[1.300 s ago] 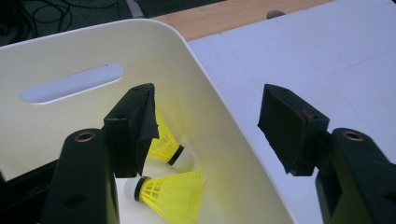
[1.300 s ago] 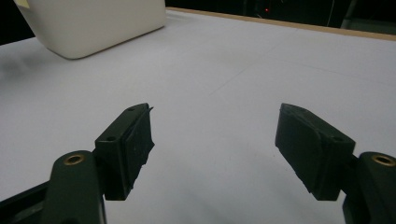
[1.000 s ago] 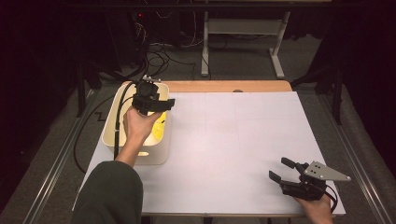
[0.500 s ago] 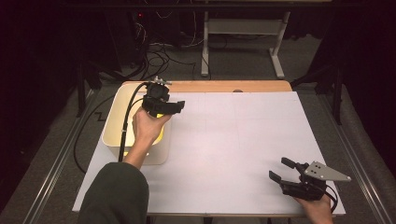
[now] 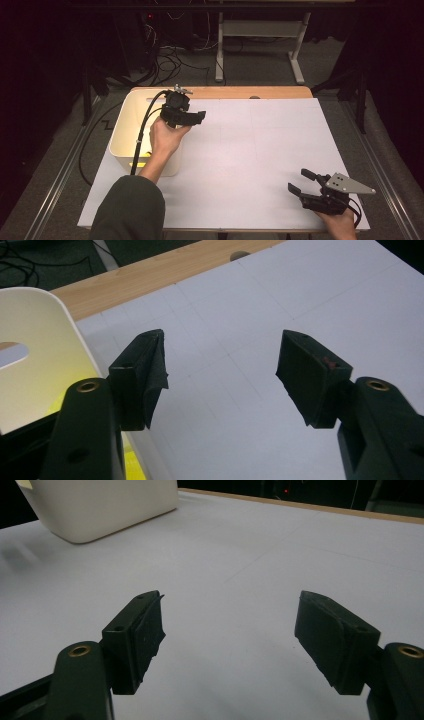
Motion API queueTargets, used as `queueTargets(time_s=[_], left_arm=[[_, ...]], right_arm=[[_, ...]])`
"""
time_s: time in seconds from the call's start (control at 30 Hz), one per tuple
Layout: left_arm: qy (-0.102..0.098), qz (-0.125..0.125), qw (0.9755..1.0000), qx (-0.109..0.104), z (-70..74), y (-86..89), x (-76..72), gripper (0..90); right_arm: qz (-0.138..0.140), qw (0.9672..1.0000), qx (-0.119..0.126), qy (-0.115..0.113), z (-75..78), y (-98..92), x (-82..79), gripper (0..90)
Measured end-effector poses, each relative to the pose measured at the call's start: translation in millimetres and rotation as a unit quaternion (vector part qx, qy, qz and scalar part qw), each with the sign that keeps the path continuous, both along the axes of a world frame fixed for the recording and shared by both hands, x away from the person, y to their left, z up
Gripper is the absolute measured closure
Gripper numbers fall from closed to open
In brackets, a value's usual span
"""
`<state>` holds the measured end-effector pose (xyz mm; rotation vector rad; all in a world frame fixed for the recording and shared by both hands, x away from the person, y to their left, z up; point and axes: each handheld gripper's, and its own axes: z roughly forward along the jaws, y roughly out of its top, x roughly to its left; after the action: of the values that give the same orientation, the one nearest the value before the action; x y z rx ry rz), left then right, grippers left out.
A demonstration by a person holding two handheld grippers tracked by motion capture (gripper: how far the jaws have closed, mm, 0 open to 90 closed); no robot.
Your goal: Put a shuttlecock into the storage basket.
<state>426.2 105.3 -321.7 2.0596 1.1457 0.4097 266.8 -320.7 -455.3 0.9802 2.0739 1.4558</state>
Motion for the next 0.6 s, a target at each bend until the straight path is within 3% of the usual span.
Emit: queueTargets(time_s=[0.6], left_arm=[[0.0,-0.013,0.9999,0.008,-2.4,-16.3,-6.3,36.8]], right_arm=[[0.0,1.0,0.001,0.0,0.1,-0.3,-0.1,28.0]])
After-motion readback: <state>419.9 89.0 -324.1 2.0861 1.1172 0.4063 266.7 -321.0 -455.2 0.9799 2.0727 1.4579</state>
